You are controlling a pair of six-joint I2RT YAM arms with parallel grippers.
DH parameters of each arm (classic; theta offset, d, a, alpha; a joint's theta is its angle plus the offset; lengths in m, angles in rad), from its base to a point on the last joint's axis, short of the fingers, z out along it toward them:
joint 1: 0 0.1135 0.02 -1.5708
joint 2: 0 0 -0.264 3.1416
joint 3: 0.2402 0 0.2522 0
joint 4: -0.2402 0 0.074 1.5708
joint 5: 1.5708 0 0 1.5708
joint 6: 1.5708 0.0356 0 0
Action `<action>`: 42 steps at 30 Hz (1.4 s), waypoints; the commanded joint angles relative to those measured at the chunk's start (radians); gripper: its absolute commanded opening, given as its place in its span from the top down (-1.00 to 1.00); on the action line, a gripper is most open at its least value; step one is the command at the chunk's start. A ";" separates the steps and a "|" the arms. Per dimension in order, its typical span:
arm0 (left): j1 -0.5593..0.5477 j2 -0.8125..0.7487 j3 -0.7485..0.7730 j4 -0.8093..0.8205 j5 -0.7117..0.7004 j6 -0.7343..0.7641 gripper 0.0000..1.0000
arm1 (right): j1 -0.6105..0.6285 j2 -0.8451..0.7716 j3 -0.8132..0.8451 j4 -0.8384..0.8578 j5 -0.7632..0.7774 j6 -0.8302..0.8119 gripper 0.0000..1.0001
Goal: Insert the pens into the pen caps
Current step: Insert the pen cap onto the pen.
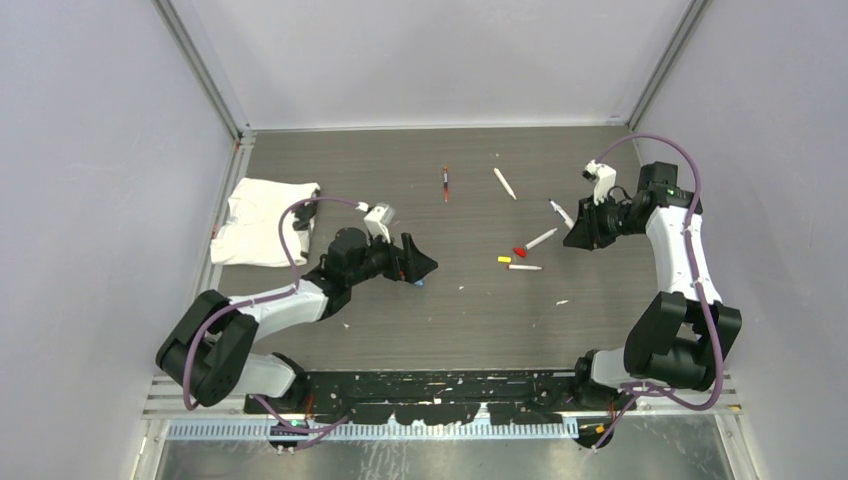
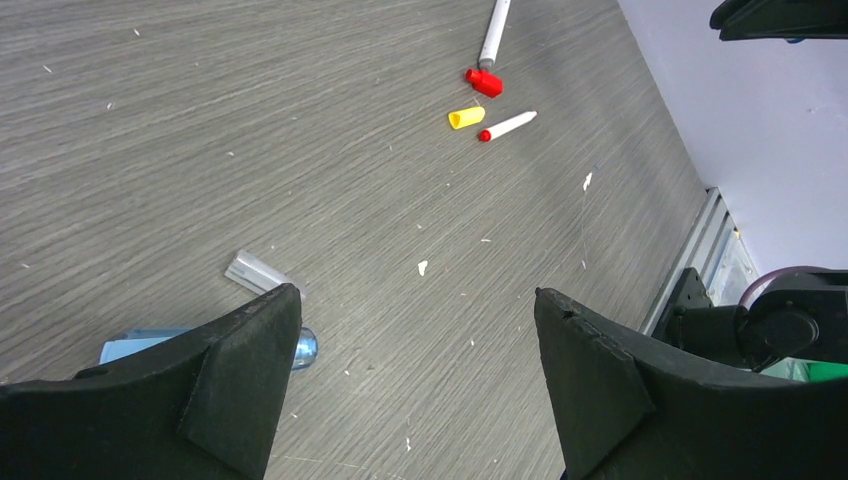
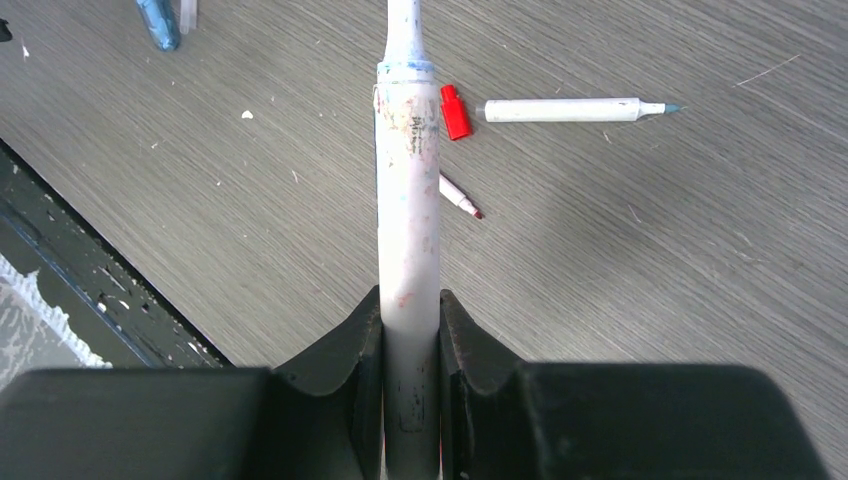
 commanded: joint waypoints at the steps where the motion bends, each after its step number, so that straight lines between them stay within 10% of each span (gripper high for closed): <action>1: 0.008 0.013 0.035 0.058 0.042 -0.006 -0.73 | -0.008 0.005 0.016 -0.001 -0.035 -0.023 0.98; 42: 0.009 0.054 0.055 0.011 -0.006 0.011 -0.73 | -0.008 0.022 0.014 -0.009 -0.064 -0.023 0.98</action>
